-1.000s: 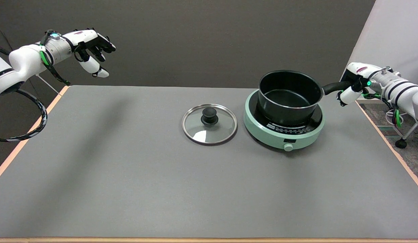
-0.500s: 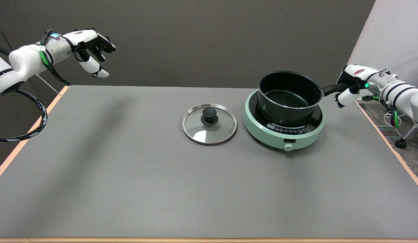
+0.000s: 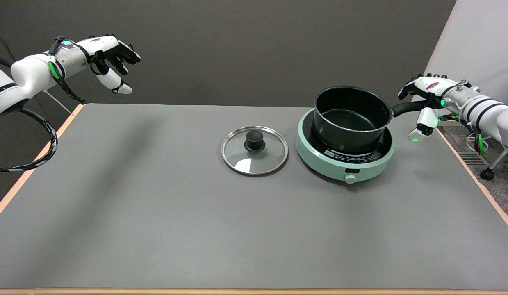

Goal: Place the pot onto the induction cooker.

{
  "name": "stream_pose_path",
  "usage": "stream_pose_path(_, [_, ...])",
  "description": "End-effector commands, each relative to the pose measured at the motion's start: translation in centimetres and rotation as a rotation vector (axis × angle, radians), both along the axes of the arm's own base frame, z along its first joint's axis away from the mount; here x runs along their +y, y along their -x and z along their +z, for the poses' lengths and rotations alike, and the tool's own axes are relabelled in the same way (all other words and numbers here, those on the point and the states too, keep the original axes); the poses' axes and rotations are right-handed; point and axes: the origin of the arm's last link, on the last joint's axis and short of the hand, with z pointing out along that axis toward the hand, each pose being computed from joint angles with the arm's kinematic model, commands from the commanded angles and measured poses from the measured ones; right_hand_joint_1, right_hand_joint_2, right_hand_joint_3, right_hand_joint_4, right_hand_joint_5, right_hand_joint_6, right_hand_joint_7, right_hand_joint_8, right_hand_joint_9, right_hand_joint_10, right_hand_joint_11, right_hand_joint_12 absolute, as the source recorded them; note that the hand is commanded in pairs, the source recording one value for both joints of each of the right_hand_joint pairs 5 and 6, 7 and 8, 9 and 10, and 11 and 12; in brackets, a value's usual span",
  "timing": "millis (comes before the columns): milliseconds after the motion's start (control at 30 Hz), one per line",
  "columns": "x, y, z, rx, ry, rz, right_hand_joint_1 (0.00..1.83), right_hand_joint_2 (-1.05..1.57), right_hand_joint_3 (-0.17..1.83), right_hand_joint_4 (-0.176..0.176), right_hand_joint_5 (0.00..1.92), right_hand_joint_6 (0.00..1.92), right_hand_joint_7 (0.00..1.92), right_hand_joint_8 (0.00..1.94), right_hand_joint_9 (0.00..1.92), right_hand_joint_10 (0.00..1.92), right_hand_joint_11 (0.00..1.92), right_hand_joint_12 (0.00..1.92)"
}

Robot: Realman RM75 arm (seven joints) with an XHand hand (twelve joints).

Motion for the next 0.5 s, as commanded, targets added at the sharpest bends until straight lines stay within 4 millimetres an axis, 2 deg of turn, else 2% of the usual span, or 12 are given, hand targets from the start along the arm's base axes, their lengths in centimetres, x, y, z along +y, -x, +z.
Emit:
stream_pose_path(33, [-0.7, -1.6, -1.1, 0.074, -0.066, 0.010, 1.33, -0.79, 1.50, -0.176, 0.31, 0.31, 0.31, 0.31, 0.31, 0.31, 0.31, 0.31])
stream_pose_path(133, [-0.7, -2.4, -1.1, 0.085, -0.061, 0.032, 1.33, -0.82, 1.48, -0.176, 0.33, 0.33, 0.33, 0.33, 0.33, 0.33, 0.33, 0.33])
stream_pose_path(300, [-0.6, -4.8, -1.3, 0.094, -0.057, 0.112, 1.33, -0.87, 1.48, -0.176, 0.33, 0.33, 0.33, 0.33, 0.33, 0.33, 0.33, 0.33])
stream_pose_path(500, [-0.4, -7.7, -3.2, 0.033, -0.099, 0.221, 1.32, -0.91, 1.48, -0.176, 0.30, 0.30, 0.30, 0.30, 0.30, 0.30, 0.30, 0.30])
